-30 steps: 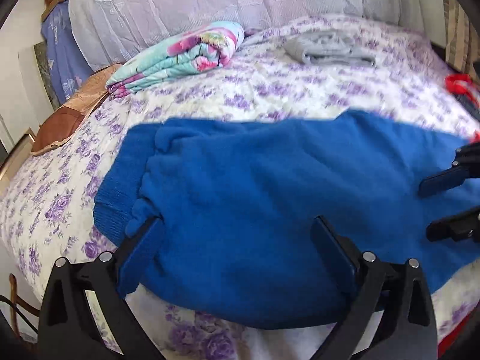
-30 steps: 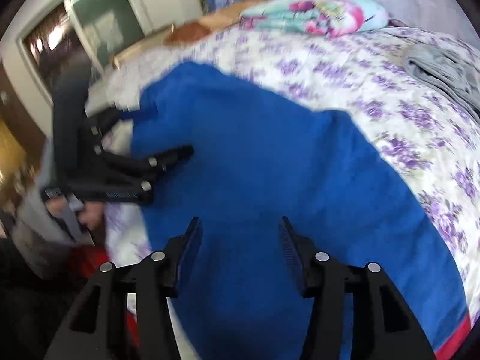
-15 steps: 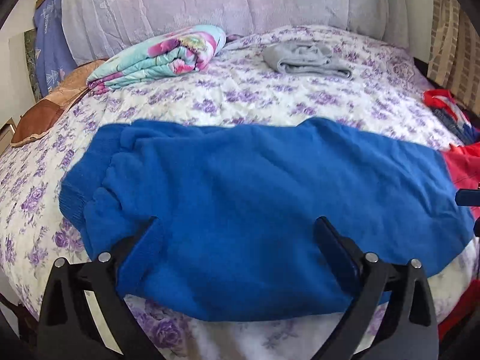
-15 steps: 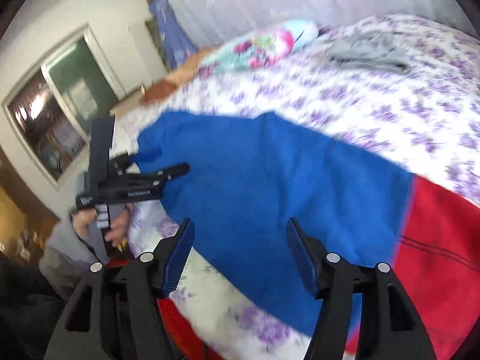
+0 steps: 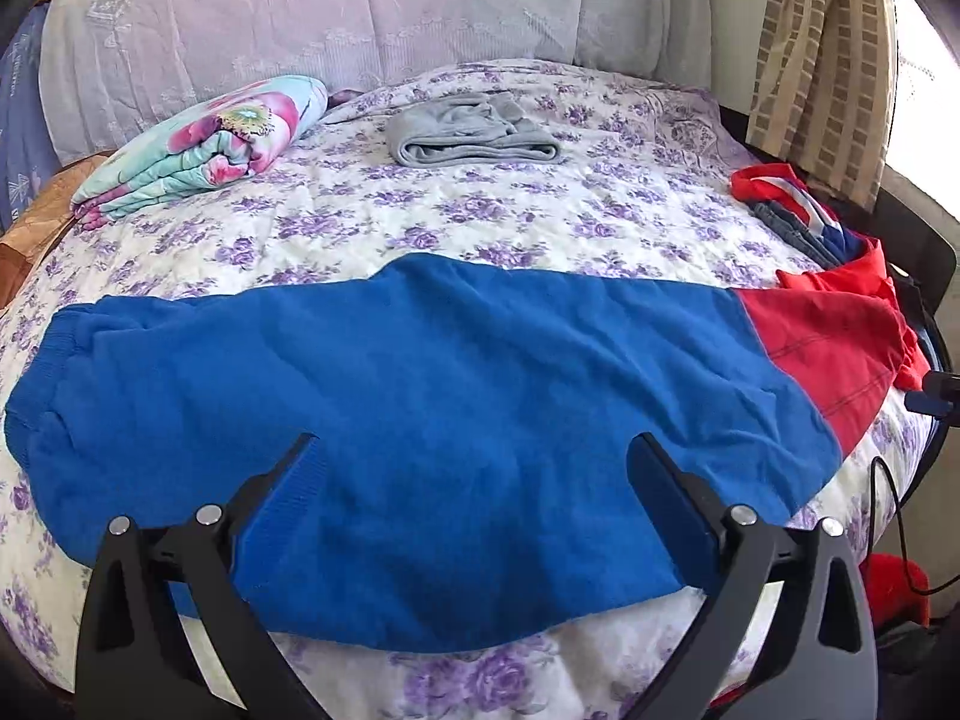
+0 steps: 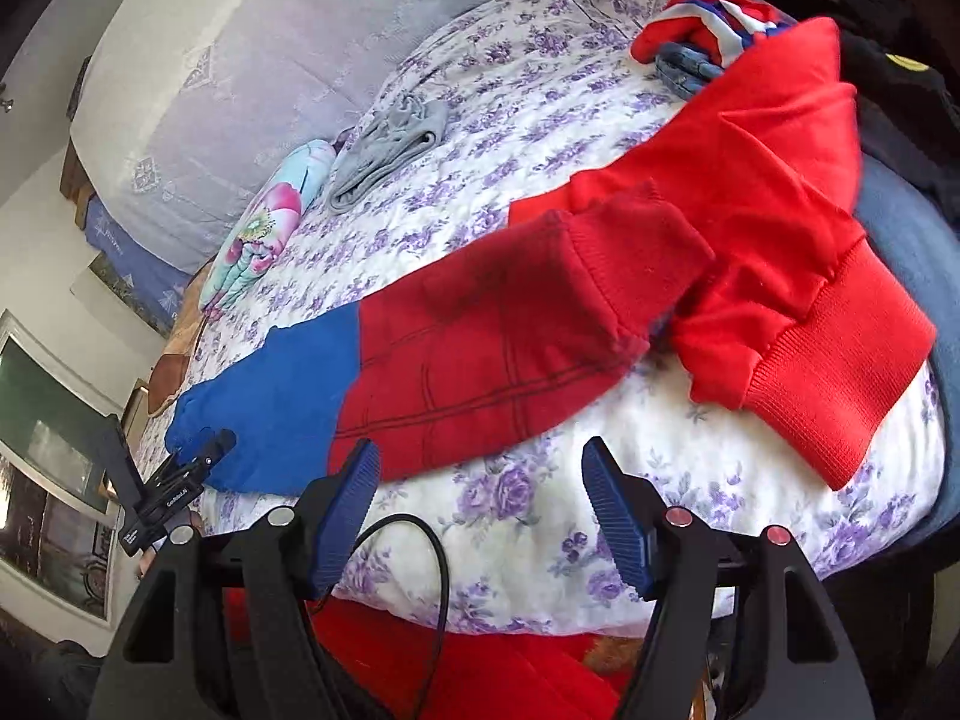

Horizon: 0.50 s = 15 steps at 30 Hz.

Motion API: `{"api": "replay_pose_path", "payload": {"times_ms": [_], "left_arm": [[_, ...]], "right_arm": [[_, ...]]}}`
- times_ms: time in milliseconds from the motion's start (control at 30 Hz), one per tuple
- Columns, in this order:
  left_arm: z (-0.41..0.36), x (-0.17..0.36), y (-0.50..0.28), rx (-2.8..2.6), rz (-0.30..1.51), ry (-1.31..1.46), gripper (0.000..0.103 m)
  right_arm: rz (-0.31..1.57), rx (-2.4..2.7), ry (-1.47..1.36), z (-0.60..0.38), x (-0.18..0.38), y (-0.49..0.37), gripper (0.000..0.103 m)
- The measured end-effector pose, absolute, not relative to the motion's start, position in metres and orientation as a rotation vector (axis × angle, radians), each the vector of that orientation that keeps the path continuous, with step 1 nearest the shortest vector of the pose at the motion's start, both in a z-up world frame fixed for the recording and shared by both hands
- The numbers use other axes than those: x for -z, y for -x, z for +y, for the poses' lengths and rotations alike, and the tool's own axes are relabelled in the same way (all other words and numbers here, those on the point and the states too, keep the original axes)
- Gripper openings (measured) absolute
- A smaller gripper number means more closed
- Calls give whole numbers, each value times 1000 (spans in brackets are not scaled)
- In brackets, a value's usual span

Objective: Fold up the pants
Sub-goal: 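Grasp the red pants leg cuff with the right gripper and lift it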

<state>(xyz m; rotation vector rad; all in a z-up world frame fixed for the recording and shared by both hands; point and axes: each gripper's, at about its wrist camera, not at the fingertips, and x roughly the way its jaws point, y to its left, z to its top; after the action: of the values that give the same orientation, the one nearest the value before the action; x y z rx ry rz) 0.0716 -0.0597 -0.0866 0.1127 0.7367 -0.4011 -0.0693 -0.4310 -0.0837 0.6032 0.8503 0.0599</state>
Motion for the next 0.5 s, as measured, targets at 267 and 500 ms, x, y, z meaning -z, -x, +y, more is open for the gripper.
{"api": "replay_pose_path", "payload": {"times_ms": [267,500], "left_arm": [[-33,106,-80,347,819,6,98],[-11,102,-83,293,792,54,98]], "right_arm": [[681,-77,-836,-454,132,39,74],[595,-46,-742,-440,126,44,28]]}}
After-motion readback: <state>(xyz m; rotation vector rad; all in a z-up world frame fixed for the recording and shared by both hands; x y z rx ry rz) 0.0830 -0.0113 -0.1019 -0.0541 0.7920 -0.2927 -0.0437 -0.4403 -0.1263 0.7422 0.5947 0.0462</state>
